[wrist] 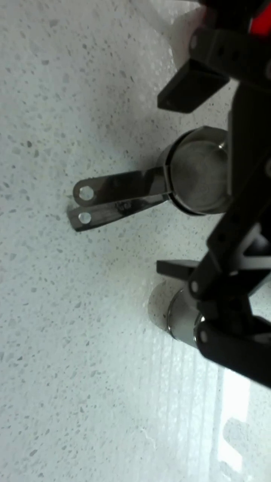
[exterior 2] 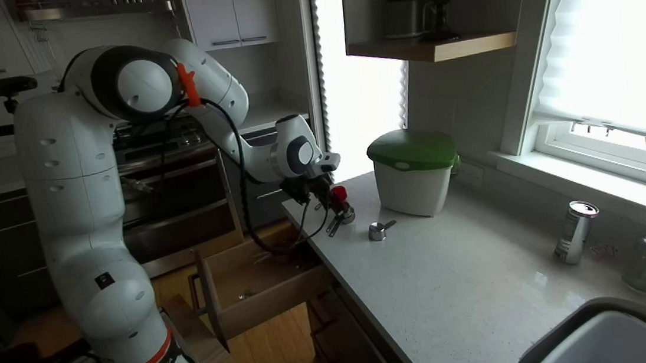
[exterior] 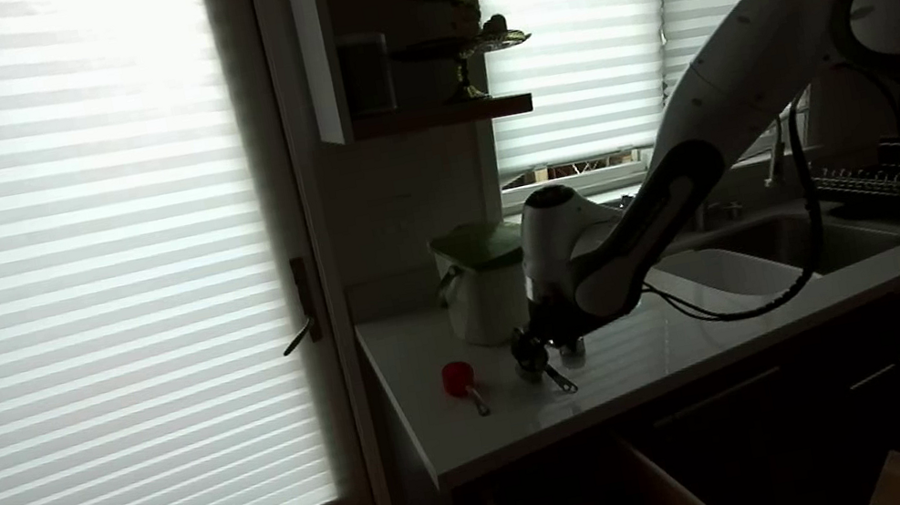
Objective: Put the two measuring cups in the middle inside the orange measuring cup
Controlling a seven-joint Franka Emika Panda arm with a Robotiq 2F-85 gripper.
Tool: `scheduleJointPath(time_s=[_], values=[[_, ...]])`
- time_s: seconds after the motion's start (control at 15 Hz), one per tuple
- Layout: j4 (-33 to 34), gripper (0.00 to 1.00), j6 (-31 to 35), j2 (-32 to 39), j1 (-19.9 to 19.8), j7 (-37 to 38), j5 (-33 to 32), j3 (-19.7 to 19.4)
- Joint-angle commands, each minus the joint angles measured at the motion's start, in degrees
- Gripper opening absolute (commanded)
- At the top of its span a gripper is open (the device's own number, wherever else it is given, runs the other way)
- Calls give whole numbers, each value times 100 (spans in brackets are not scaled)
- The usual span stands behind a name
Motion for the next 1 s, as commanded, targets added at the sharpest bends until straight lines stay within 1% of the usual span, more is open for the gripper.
scheduleJointPath(time_s=[0.0,0.07,0.33,0.4,0.47,0.53,0.6,0.73,0.8,0.93], values=[[-71,100,485,188,132,-360,-65,-196],[-73,100,540,234,145,-472,10,-215],[-71,100,474,367,258,-674,-34,-388],[-75,94,487,385,282,-720,-39,-431],[-79,77,512,404,301,-776,-23,-463],[-91,70,572,413,309,-865,4,-478],[-100,69,635,418,308,-951,54,-480],[-97,54,730,430,335,-1077,41,-527],[-97,44,816,451,332,-1160,51,-542],[-101,30,923,486,333,-1332,108,-563]])
